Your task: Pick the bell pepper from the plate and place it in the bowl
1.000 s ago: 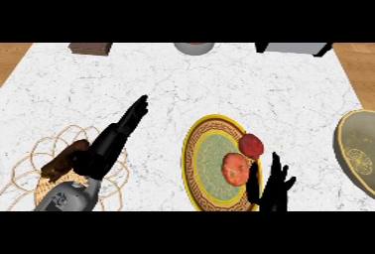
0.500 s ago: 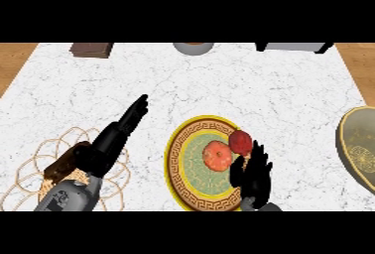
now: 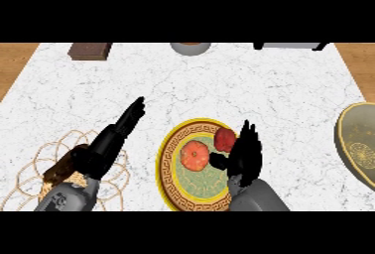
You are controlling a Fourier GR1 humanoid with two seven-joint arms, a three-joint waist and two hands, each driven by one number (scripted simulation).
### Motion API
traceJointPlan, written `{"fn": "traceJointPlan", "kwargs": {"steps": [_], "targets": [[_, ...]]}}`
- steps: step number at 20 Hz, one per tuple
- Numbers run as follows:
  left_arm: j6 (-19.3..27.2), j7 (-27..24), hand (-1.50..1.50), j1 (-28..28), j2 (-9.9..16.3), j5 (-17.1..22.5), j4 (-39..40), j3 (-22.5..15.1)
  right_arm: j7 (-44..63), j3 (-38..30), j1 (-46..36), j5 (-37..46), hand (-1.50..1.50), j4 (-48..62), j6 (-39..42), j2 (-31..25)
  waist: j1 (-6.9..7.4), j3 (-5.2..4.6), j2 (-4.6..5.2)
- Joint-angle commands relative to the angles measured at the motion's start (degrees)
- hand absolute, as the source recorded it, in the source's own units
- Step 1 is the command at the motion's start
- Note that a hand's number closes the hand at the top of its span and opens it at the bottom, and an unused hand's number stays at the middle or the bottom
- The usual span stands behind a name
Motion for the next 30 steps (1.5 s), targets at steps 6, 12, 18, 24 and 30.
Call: {"fn": "traceJointPlan", "kwargs": {"steps": [6, 12, 18, 24, 30], "targets": [[0.7, -0.5, 0.0, 1.4, -0.9, -1.0, -0.3, -0.3, 13.9, -2.2, -2.9, 4.7, -1.5, 3.2, 3.0, 0.5, -0.68, 0.16, -0.17], [-1.6, -0.5, 0.0, 0.7, 0.7, 0.5, 0.0, 1.8, 13.9, -2.3, -1.8, 2.4, -1.5, 3.9, 3.0, 0.5, -0.45, 0.19, -0.04], [-1.0, 1.4, 0.0, -0.6, -0.1, 0.2, 0.1, 2.1, 13.9, -1.3, -1.3, 1.2, -1.5, 4.6, 1.3, 0.5, -0.56, 0.24, 0.08], [-0.7, 0.2, 0.0, 1.4, -1.5, -1.7, -0.4, 0.1, 13.9, 0.2, -0.9, 2.0, -1.5, 6.7, -3.3, 0.5, -0.26, 0.33, 0.25], [-1.9, 2.7, 0.0, 0.3, 0.4, -0.1, -3.5, 3.4, 13.9, 1.4, -2.8, 8.6, 1.5, 7.8, -3.4, 0.5, -0.31, 0.33, 0.08]]}}
